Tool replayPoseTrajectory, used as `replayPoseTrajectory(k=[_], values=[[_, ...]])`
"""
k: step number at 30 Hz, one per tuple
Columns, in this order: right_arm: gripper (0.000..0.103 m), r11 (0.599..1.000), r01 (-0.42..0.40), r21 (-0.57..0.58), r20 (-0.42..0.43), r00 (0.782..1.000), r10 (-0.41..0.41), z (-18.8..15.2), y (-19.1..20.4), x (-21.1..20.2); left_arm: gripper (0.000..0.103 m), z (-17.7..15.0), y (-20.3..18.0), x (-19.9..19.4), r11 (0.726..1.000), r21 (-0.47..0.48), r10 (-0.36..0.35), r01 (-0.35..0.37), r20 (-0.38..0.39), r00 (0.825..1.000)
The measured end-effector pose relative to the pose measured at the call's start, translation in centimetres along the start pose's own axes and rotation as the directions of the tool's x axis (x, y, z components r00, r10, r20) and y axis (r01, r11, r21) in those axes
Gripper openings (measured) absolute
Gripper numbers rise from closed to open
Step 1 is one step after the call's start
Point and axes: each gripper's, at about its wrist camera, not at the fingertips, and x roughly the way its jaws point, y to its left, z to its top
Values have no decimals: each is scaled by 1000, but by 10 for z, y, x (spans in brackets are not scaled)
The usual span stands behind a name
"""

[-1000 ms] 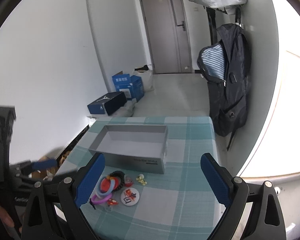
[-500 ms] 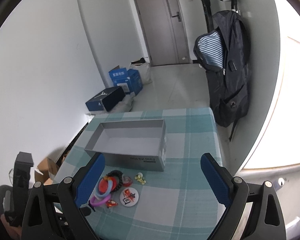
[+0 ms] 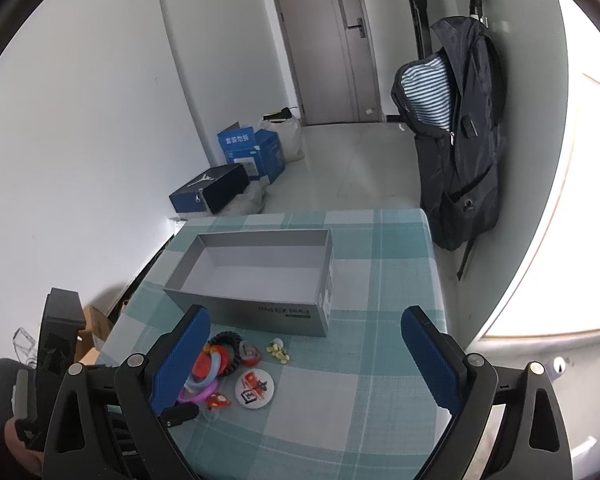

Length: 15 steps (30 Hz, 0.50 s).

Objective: Organize jewelry
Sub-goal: 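Lower the left tool onto the pink bracelet and close its fingers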

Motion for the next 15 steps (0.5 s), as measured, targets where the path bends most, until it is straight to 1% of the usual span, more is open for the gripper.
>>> replayPoseTrajectory(k=[2, 4, 8, 12, 15], values=[[97, 1000, 2, 0, 1, 1000, -2, 0, 0, 0, 38, 0, 0, 4, 1000, -3, -16, 16, -18, 1000], [97, 1000, 4, -3, 0, 1000, -4, -1, 0, 0, 30, 0, -1, 4, 1000, 3, 3, -3, -19, 1000], [97, 1000, 10, -7, -2, 1000, -10, -2, 0, 1, 28, -2, 2, 1, 1000, 6, 8, -8, -13, 1000], [97, 1000, 12, -2, -8, 1000, -12, -2, -2, 2, 22, -4, 6, -4, 1000, 7, 19, -19, -4, 1000], [97, 1000, 11, -8, -14, 1000, -11, -4, 0, 3, 21, -3, 8, -5, 1000, -10, 10, -10, -2, 1000]])
